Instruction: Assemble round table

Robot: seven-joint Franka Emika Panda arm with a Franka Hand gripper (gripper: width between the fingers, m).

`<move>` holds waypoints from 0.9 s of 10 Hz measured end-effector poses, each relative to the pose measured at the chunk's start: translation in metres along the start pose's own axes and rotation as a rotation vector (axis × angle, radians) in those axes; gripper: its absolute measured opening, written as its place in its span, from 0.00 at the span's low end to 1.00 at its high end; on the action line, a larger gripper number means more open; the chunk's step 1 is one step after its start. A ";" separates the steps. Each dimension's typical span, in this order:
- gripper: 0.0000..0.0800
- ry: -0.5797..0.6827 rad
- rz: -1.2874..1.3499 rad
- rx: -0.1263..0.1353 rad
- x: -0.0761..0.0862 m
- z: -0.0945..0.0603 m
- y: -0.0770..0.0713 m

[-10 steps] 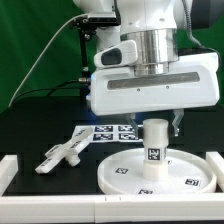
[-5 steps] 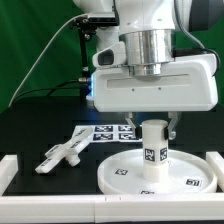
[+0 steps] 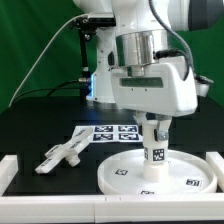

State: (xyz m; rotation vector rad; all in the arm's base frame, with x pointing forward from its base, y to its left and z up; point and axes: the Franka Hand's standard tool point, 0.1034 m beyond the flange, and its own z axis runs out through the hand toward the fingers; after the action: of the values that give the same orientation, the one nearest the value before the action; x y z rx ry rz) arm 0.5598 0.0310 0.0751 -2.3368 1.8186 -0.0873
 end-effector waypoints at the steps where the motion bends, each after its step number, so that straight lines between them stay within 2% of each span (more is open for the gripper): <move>1: 0.51 -0.009 0.053 0.006 0.001 0.000 0.001; 3: 0.51 -0.016 0.056 0.010 0.000 0.000 0.001; 4: 0.70 -0.018 -0.024 0.000 -0.002 0.000 0.001; 5: 0.70 -0.022 -0.152 -0.010 -0.005 0.000 -0.001; 6: 0.78 -0.019 -0.330 -0.003 -0.004 -0.001 -0.001; 7: 0.81 -0.037 -0.532 -0.017 -0.010 0.000 0.001; 9: 0.81 -0.046 -0.693 -0.022 -0.011 0.001 0.002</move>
Offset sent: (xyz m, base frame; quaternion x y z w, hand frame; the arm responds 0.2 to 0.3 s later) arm 0.0000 0.0000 0.0000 0.0000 0.0000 -0.0650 0.9979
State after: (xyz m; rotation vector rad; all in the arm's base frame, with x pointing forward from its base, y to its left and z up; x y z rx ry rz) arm 0.5548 0.0414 0.0740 -2.8363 0.9165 -0.1015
